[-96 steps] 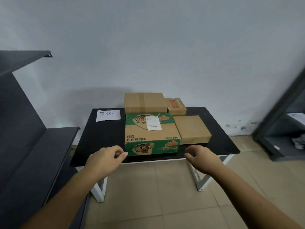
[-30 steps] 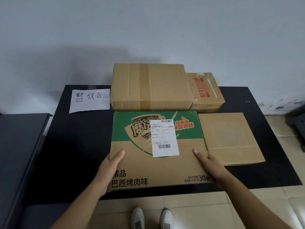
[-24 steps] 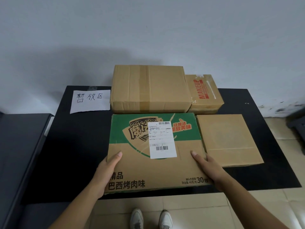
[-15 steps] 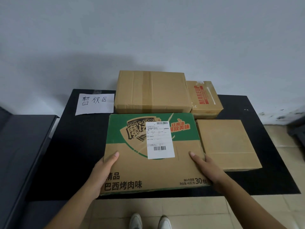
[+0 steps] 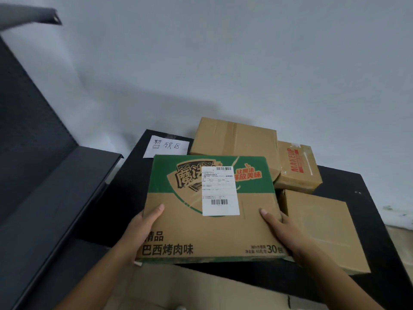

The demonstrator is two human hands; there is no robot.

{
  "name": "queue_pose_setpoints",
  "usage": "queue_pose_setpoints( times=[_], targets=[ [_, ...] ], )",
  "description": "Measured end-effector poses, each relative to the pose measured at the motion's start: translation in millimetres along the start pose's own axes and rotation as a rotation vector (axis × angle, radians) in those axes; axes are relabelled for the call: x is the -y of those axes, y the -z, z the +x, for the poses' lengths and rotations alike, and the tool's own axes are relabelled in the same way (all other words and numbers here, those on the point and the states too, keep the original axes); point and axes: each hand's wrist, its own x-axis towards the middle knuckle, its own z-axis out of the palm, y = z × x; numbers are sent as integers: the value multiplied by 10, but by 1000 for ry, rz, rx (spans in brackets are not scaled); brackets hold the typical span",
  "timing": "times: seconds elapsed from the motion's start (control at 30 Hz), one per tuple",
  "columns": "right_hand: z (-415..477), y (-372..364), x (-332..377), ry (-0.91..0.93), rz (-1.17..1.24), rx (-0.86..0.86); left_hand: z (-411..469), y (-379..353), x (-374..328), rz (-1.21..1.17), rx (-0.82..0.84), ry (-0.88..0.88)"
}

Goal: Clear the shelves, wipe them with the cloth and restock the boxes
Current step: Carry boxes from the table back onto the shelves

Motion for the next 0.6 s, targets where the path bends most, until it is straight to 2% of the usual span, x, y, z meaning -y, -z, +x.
queue_pose_setpoints(
  times=[0.33,0.6],
  targets=[
    [-255,-170,310,104,-97,204,-957,216,297,-189,-216,-26],
    [-460,-877,665,201,-229,398,-1789,703,561,-320,-442,-103]
  ],
)
